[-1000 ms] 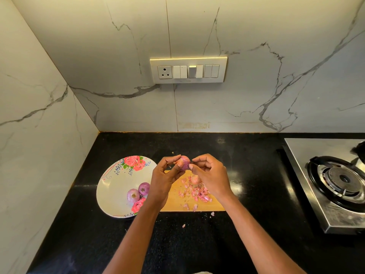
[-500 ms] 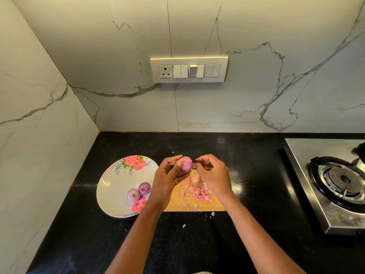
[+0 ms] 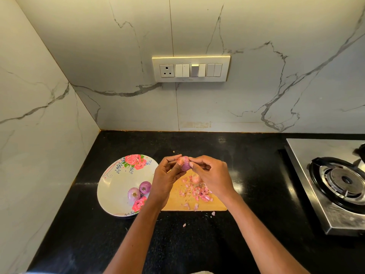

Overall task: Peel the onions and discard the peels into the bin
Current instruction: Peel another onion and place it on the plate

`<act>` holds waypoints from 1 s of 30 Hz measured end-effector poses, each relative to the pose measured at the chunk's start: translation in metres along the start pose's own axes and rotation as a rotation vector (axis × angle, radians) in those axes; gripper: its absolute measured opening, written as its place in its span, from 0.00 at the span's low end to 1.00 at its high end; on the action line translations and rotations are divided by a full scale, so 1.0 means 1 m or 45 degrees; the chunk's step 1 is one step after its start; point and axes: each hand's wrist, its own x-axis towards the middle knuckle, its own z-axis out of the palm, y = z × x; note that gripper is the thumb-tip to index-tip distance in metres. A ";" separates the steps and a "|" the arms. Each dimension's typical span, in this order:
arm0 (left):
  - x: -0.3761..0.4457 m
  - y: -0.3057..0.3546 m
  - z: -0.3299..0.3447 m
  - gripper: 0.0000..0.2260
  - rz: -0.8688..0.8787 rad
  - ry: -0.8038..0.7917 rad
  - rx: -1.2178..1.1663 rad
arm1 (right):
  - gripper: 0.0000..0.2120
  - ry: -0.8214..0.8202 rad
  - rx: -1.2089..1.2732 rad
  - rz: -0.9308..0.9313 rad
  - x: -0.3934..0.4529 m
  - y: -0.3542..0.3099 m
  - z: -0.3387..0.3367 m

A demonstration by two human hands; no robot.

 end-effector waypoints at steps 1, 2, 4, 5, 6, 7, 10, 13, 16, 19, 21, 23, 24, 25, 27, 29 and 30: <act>0.000 -0.001 -0.001 0.20 -0.004 0.001 0.006 | 0.09 0.001 -0.015 -0.011 -0.001 0.001 0.000; 0.000 -0.002 -0.001 0.20 -0.010 0.004 0.011 | 0.09 0.003 -0.026 -0.017 -0.001 0.001 0.000; 0.000 -0.003 -0.003 0.20 -0.021 0.003 0.014 | 0.08 0.000 -0.023 -0.010 -0.002 0.003 0.000; 0.000 -0.004 -0.003 0.19 -0.027 -0.003 0.009 | 0.08 0.001 -0.015 0.001 -0.003 0.004 0.000; 0.000 -0.005 -0.004 0.19 -0.037 -0.013 -0.001 | 0.08 0.009 -0.008 0.015 -0.003 0.005 -0.001; 0.000 -0.005 -0.004 0.19 -0.048 -0.024 -0.012 | 0.07 0.021 -0.003 0.030 -0.004 0.006 -0.001; -0.001 -0.004 -0.004 0.20 -0.050 -0.039 -0.014 | 0.06 0.019 0.001 0.062 -0.003 0.008 -0.002; -0.001 -0.002 -0.005 0.19 -0.034 -0.021 -0.024 | 0.08 -0.035 0.097 0.113 -0.003 0.005 -0.001; 0.000 0.000 -0.005 0.19 -0.024 -0.009 -0.024 | 0.11 -0.075 0.131 0.114 -0.002 0.003 0.000; 0.001 0.000 -0.004 0.19 -0.010 -0.008 -0.001 | 0.10 -0.001 0.074 0.061 -0.004 0.003 0.001; 0.000 0.000 -0.003 0.19 -0.005 -0.012 0.003 | 0.07 0.049 0.076 0.057 -0.005 0.004 0.001; 0.000 0.000 -0.004 0.19 0.000 -0.018 0.014 | 0.05 0.041 0.094 0.094 -0.005 0.003 0.001; 0.000 0.000 -0.005 0.19 0.003 -0.023 0.025 | 0.04 0.029 0.102 0.104 -0.005 0.003 0.000; 0.001 0.000 -0.006 0.18 0.005 -0.030 0.035 | 0.04 0.023 0.106 0.109 -0.005 0.004 0.000; 0.000 0.001 -0.007 0.18 0.000 -0.048 0.035 | 0.04 0.047 0.111 0.130 -0.003 0.006 -0.002; -0.001 0.002 -0.007 0.18 -0.008 -0.073 0.023 | 0.05 0.096 0.104 0.183 -0.002 0.010 -0.004; -0.001 0.002 -0.007 0.18 -0.009 -0.085 0.020 | 0.06 0.103 0.106 0.213 -0.001 0.011 -0.005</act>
